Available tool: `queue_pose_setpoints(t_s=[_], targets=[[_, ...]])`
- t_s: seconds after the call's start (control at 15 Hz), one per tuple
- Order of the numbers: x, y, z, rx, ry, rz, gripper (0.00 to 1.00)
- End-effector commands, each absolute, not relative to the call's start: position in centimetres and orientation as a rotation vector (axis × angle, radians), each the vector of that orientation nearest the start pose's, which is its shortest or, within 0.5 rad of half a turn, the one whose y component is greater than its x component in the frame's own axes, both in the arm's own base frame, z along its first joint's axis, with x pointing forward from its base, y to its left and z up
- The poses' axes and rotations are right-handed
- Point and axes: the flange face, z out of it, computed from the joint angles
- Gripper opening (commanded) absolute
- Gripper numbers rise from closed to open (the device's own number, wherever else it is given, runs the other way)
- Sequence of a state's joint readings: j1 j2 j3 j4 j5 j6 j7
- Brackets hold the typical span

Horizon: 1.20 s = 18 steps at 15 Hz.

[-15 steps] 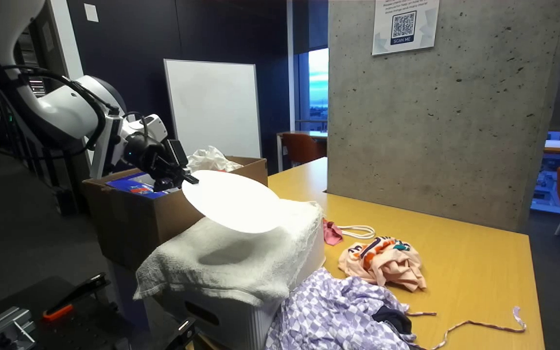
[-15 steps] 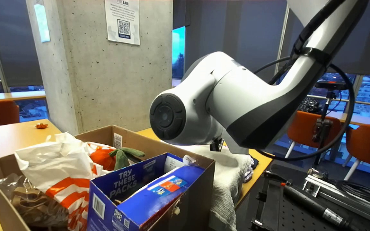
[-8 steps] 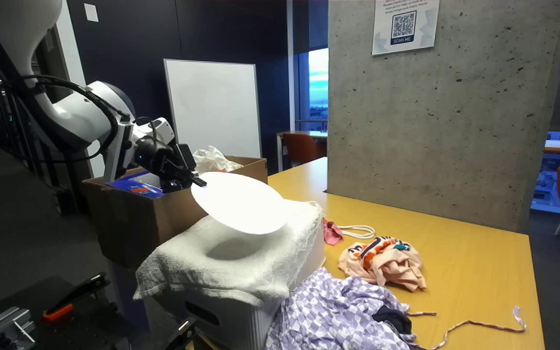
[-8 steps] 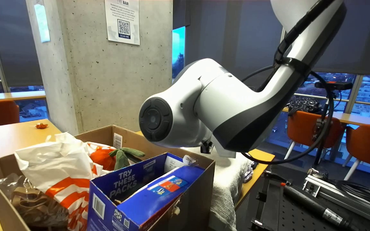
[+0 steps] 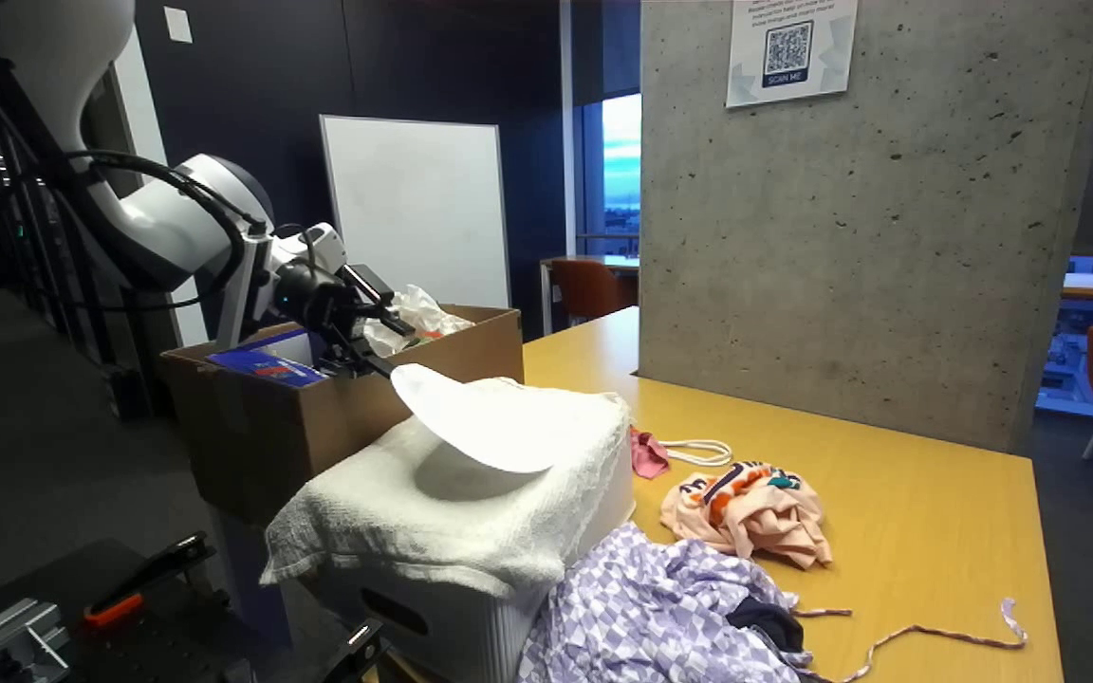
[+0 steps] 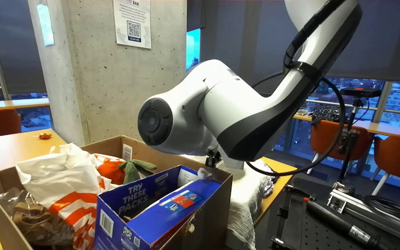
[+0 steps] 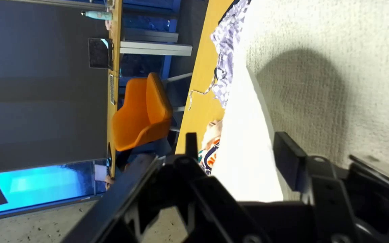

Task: Remove the paper plate from the box and place it on top of the white storage container then put the radish on the plate.

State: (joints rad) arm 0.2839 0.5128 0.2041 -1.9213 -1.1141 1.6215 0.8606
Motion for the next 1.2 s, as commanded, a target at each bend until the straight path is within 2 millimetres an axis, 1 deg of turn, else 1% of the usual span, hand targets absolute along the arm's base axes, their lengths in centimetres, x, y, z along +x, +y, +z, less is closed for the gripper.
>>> queue_pose_setpoints(t_s=[0.0, 0.07, 0.13, 0.27, 0.47, 0.67, 0.8, 0.93, 1.07, 1.13], targets=[[54.8, 18.5, 26.7, 2.072, 0.193, 0.091, 0.90], [54.9, 18.7, 27.8, 2.103, 0.195, 0.109, 0.98], [55.2, 18.7, 29.2, 2.119, 0.185, 0.133, 1.00], [56.1, 18.1, 31.7, 2.164, 0.155, 0.173, 1.00], [58.9, 16.8, 34.7, 2.329, 0.102, 0.234, 1.00], [61.8, 15.5, 37.4, 2.488, 0.111, 0.314, 1.00], [63.3, 15.2, 39.3, 2.583, 0.152, 0.379, 1.00], [64.2, 15.4, 41.1, 2.665, 0.235, 0.437, 1.00], [64.9, 15.8, 42.4, 2.734, 0.329, 0.495, 1.00], [65.3, 16.0, 42.7, 2.769, 0.377, 0.518, 1.00]])
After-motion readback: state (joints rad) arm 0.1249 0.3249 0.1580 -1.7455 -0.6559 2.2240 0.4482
